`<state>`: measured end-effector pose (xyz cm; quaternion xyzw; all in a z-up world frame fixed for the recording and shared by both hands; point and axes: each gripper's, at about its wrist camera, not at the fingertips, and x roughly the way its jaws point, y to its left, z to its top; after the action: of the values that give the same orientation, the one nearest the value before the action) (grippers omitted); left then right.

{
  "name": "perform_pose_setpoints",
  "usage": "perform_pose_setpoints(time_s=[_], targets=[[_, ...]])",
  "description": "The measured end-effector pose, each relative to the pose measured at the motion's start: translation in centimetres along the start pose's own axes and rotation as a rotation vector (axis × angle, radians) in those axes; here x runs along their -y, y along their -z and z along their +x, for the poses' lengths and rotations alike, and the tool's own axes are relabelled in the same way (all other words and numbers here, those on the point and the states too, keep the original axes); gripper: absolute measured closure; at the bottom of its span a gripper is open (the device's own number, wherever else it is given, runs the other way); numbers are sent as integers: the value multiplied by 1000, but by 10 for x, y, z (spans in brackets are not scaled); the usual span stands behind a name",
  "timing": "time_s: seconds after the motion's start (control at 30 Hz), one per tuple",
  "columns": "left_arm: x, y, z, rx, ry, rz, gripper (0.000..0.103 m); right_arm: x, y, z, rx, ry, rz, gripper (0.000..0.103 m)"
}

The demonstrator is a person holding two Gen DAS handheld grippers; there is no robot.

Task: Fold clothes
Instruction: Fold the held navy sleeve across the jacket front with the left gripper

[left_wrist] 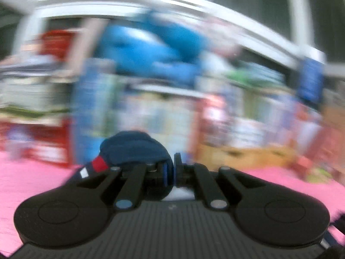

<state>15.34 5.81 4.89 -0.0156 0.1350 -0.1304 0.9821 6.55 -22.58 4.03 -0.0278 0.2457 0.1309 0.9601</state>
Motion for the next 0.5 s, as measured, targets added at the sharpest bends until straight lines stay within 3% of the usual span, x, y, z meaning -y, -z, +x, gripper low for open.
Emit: perform_pose_setpoints(time_s=[0.1, 0.13, 0.2, 0.27, 0.37, 0.5], targets=[[68, 20, 28, -123, 74, 137, 90, 26, -2, -13, 37, 82, 83, 0], [83, 32, 39, -192, 102, 162, 87, 35, -1, -17, 49, 102, 117, 0], [107, 54, 53, -292, 145, 179, 73, 53, 4, -26, 64, 109, 188, 0], [122, 69, 54, -345, 149, 207, 68, 67, 9, -31, 74, 113, 235, 0], [121, 75, 31, -336, 173, 225, 63, 76, 16, -32, 60, 114, 256, 0], [96, 68, -22, -266, 175, 171, 44, 60, 8, -21, 48, 85, 207, 0]])
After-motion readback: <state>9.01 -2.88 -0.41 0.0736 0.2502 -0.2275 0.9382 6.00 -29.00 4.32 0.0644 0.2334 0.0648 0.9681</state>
